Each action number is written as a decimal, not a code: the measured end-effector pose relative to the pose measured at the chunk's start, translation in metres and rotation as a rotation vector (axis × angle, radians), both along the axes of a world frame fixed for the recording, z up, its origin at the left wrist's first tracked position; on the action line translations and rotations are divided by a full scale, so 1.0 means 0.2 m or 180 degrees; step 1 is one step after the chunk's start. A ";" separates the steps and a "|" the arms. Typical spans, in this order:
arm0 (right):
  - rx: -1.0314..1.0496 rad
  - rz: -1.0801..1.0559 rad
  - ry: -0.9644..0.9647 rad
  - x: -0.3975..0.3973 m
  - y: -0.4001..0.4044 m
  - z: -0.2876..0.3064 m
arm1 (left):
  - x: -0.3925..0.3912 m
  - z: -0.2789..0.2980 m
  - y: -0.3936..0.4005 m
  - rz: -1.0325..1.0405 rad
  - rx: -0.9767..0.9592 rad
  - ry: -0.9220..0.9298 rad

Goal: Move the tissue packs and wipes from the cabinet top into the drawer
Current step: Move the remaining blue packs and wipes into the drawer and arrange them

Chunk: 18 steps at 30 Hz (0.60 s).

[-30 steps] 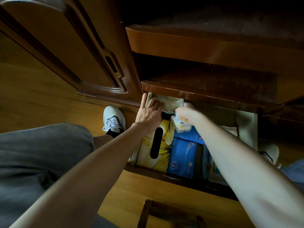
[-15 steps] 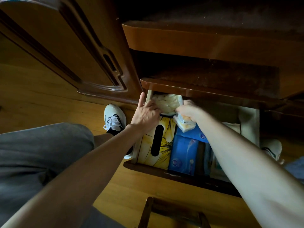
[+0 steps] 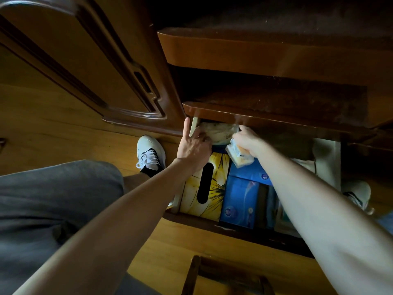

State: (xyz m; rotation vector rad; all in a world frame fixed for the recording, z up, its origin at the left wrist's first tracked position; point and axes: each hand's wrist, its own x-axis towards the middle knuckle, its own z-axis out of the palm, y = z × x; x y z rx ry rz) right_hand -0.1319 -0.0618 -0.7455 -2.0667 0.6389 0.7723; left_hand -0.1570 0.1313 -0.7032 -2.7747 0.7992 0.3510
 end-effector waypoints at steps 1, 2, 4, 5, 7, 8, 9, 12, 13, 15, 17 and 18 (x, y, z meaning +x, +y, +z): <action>0.0017 0.0047 0.0090 0.00 -0.01 0.00 | 0.00 0.00 0.00 0.0007 -0.0056 -0.0021; 0.0057 0.0095 0.0174 -0.01 -0.01 0.00 | 0.00 0.00 0.00 0.0016 -0.0103 -0.0044; 0.0127 0.0191 0.0275 -0.02 -0.02 0.02 | -0.01 0.00 0.00 0.0049 -0.0188 -0.0122; 0.0137 0.0226 0.0295 -0.03 -0.03 0.03 | -0.01 0.00 0.00 0.0059 -0.0210 -0.0154; 0.0233 0.0176 0.0341 -0.03 -0.03 0.04 | -0.01 0.01 0.00 0.0052 -0.0181 -0.0132; 0.0401 0.0060 0.0407 -0.04 -0.04 0.05 | -0.01 0.02 0.00 0.0051 -0.0141 -0.0097; 0.0623 -0.0098 0.0466 -0.05 -0.05 0.06 | 0.00 0.03 -0.01 0.0064 -0.0080 -0.0061; 0.0726 -0.0412 0.0168 -0.10 -0.11 0.06 | 0.00 0.05 -0.04 0.0070 0.0114 -0.0042; 0.0608 -0.0436 -0.0034 -0.11 -0.12 0.04 | 0.00 0.05 -0.05 0.0064 0.0174 -0.0044; 0.0447 -0.0447 -0.0303 -0.14 -0.13 0.03 | 0.01 0.05 -0.08 0.0059 0.0302 -0.0065; 0.0299 -0.0380 -0.0405 -0.16 -0.12 0.03 | 0.01 0.04 -0.10 0.0060 0.0471 -0.0183; 0.0166 -0.0283 -0.0407 -0.18 -0.12 0.03 | 0.01 0.04 -0.11 0.0053 0.0582 -0.0238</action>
